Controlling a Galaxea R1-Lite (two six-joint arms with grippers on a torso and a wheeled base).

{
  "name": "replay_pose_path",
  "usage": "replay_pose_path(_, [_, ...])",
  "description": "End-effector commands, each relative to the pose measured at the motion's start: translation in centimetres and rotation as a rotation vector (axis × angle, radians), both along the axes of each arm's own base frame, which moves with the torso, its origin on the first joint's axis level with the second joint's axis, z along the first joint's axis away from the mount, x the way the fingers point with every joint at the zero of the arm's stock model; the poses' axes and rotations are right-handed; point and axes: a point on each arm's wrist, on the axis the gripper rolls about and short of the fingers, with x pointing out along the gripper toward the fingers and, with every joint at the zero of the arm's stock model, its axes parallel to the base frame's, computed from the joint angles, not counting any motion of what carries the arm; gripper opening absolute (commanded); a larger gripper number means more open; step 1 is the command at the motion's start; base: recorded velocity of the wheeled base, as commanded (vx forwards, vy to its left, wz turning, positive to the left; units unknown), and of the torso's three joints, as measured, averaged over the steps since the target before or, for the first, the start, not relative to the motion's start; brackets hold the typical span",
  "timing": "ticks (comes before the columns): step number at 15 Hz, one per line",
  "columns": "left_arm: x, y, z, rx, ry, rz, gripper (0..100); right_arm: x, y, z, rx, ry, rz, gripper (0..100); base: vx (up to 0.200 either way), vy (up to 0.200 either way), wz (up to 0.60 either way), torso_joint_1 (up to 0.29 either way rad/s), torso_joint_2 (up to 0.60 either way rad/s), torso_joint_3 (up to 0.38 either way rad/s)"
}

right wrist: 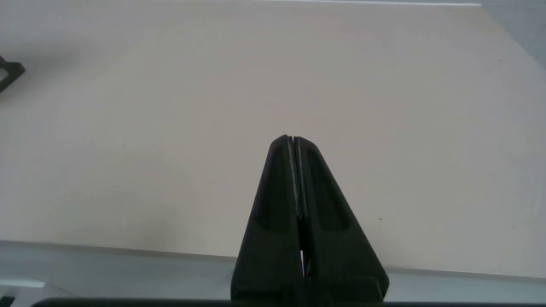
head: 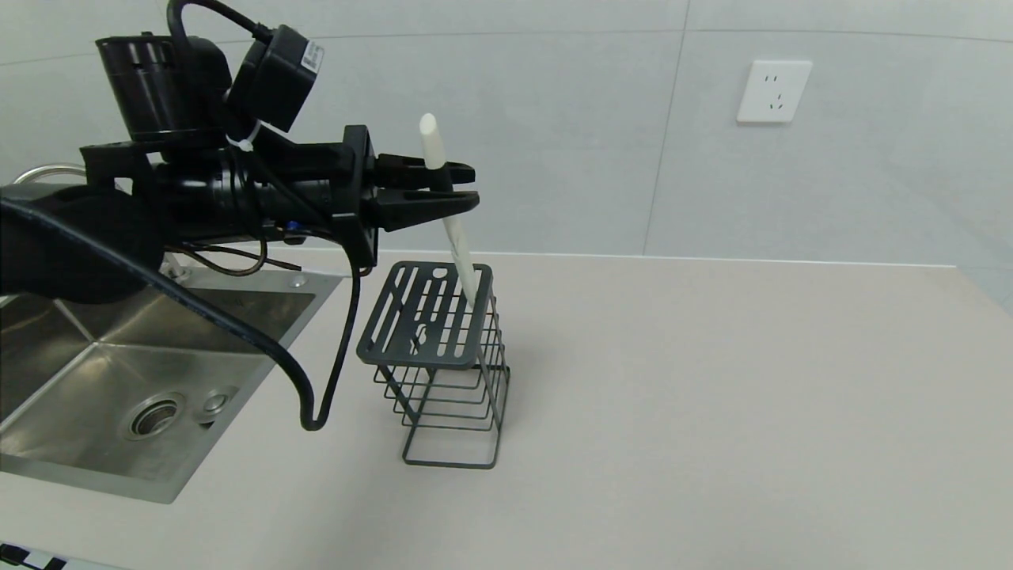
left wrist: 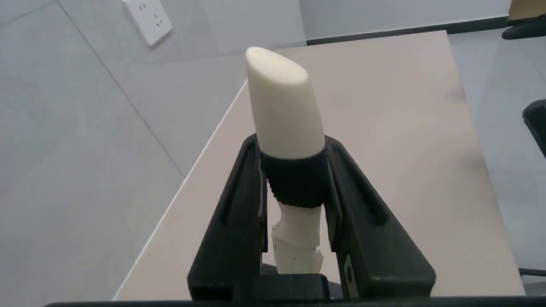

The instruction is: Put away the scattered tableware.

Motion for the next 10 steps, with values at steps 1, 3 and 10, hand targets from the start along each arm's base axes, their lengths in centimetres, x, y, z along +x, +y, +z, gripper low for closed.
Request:
replay_pose_path(1, [0.1, 0.0, -0.6, 0.006, 0.017, 0.0, 0, 0.0, 0.0, 0.0, -0.001, 0.001, 0.0, 0, 0.0, 0.0, 0.0, 0.0, 0.0, 0.0])
replay_pose_path(3, [0.3, -0.1, -1.1, 0.012, 0.028, 0.0, 0, 0.0, 0.0, 0.0, -0.001, 0.004, 0.0, 0, 0.0, 0.0, 0.0, 0.0, 0.0, 0.0])
replay_pose_path(10, [0.7, -0.5, -2.6, 0.027, 0.072, -0.002, 0, 0.0, 0.0, 0.0, 0.001, 0.001, 0.001, 0, 0.0, 0.0, 0.0, 0.0, 0.0, 0.0])
